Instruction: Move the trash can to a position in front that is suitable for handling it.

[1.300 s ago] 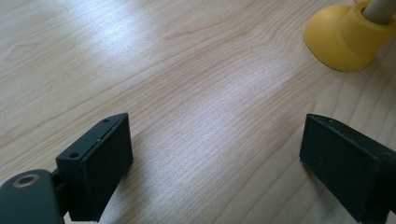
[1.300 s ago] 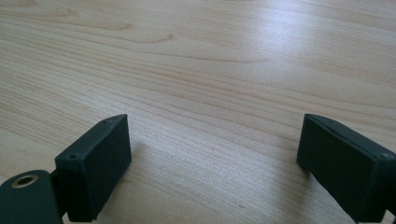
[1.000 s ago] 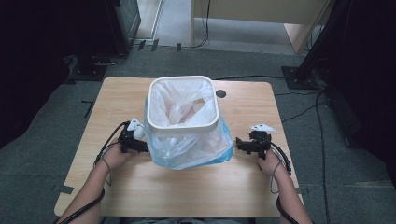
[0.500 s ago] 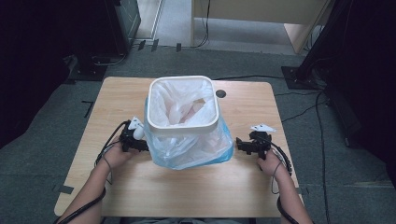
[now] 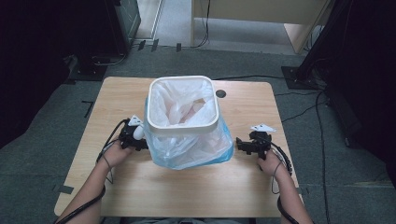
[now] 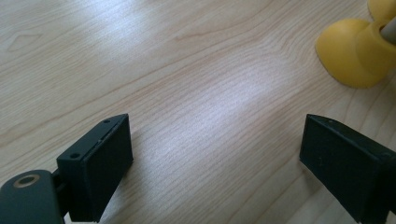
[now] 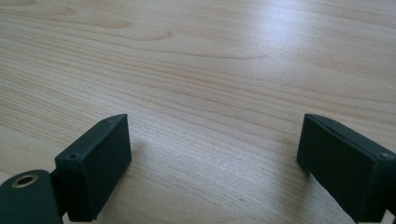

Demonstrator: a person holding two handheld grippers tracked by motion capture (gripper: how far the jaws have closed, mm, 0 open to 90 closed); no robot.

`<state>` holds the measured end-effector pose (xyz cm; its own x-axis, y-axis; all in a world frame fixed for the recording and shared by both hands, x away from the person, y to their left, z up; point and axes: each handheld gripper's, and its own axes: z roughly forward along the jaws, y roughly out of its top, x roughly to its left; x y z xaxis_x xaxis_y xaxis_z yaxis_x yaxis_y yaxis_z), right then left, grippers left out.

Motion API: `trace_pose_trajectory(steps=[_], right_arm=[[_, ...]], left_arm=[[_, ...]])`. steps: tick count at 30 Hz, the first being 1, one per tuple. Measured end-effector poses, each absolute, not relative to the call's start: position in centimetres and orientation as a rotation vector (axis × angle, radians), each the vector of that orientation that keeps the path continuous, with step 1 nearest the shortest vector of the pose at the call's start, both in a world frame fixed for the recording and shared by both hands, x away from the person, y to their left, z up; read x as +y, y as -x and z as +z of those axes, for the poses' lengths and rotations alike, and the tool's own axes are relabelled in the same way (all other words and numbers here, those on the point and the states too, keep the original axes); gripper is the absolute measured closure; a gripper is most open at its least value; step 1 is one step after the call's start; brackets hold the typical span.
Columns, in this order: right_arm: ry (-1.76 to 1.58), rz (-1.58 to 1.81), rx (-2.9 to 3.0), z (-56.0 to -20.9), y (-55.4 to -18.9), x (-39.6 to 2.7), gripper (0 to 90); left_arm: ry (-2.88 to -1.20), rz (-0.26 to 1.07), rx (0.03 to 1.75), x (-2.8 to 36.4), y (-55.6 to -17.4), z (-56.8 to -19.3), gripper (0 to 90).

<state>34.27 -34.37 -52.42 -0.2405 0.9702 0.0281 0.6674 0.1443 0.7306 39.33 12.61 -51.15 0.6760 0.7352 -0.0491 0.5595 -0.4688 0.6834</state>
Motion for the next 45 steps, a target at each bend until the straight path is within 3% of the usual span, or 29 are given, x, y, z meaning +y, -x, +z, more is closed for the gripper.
trace_pose_trajectory(steps=[12, 25, 32, 40, 41, 45], right_arm=[[-1.563, 0.883, 1.972, -52.4, -34.3, -34.4, 9.7], [-1.563, 0.883, 1.972, -52.4, -34.3, -34.4, 9.7], [-1.563, 0.883, 1.972, -52.4, -34.3, -34.4, 9.7], [-1.563, 0.883, 1.972, -52.4, -34.3, -34.4, 9.7], [-1.563, 0.883, 1.972, -52.4, -34.3, -34.4, 9.7], [-1.563, 0.883, 1.972, -52.4, -34.3, -34.4, 9.7]], left_arm=[[-2.204, 0.308, 1.021, 13.1, -39.4, -49.8, 9.1], [-2.162, 0.142, 1.028, 13.9, -39.3, -48.4, 9.0], [-2.254, 0.222, 0.956, 13.3, -38.8, -48.2, 9.1], [-2.243, 0.222, 1.012, 13.1, -38.9, -47.6, 9.2], [-2.246, 0.230, 1.011, 13.1, -38.9, -47.5, 13.7], [-2.231, 0.230, 0.998, 13.2, -38.8, -47.0, 16.4]])
